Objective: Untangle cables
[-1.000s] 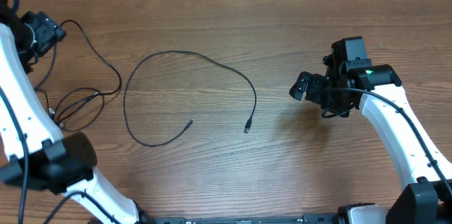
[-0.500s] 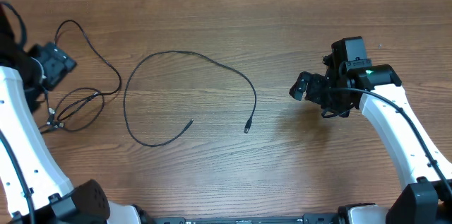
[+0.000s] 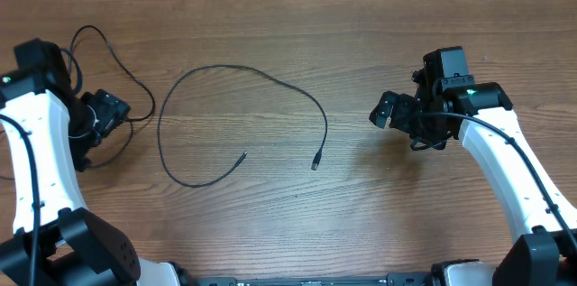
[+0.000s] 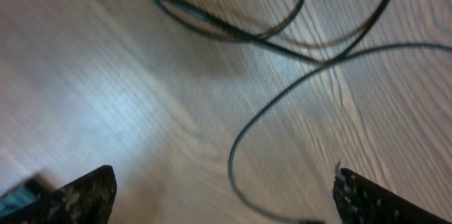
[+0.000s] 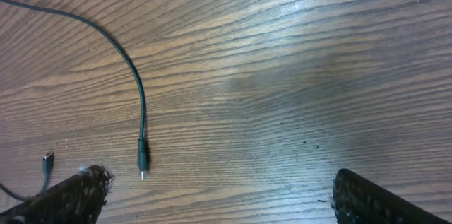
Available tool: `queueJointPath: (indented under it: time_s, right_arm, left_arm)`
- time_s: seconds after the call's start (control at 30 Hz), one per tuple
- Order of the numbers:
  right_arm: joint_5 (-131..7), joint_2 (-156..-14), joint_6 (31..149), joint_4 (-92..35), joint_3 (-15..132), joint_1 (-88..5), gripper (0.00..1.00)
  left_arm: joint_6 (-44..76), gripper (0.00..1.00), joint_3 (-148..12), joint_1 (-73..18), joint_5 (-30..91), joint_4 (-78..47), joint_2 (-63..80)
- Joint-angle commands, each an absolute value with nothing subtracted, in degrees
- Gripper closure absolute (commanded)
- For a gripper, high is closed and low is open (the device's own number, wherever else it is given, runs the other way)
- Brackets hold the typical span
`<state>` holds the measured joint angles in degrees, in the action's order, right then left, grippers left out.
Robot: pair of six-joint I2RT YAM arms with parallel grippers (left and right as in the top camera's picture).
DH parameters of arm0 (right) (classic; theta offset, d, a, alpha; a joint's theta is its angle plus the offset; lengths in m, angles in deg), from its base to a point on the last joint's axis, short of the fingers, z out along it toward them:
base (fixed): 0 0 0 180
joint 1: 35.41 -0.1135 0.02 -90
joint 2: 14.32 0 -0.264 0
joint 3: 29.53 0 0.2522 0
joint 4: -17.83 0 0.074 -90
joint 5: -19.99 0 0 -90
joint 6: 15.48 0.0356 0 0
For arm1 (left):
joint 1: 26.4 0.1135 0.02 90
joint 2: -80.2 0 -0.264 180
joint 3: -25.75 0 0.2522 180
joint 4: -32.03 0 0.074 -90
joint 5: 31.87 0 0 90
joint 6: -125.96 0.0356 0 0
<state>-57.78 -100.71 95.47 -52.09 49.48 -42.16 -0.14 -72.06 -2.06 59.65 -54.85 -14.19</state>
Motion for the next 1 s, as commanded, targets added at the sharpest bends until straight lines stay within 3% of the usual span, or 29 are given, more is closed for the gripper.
queueJointPath:
  time_s: [0.0, 0.17, 0.47, 0.97]
  right_arm:
    - [-57.5, -99.2, 95.4, -51.8, 50.2, -42.0, 0.0]
    - [-57.5, -99.2, 95.4, -51.8, 50.2, -42.0, 0.0]
    - [-57.5, -99.2, 95.4, -51.8, 50.2, -42.0, 0.0]
    - [-57.5, -99.2, 95.4, -51.8, 50.2, -42.0, 0.0]
  left_arm:
    - [-1.5, 0.03, -66.5, -2.4, 59.6, -48.6, -13.6]
    - [-3.6, 0.03, -61.7, -2.4, 59.6, -40.6, -14.1]
    - [-5.2, 0.13, -57.1, -2.4, 62.1, -30.2, -14.3]
    - [-5.3, 0.18, -57.1, -2.4, 67.9, -28.3, -14.3]
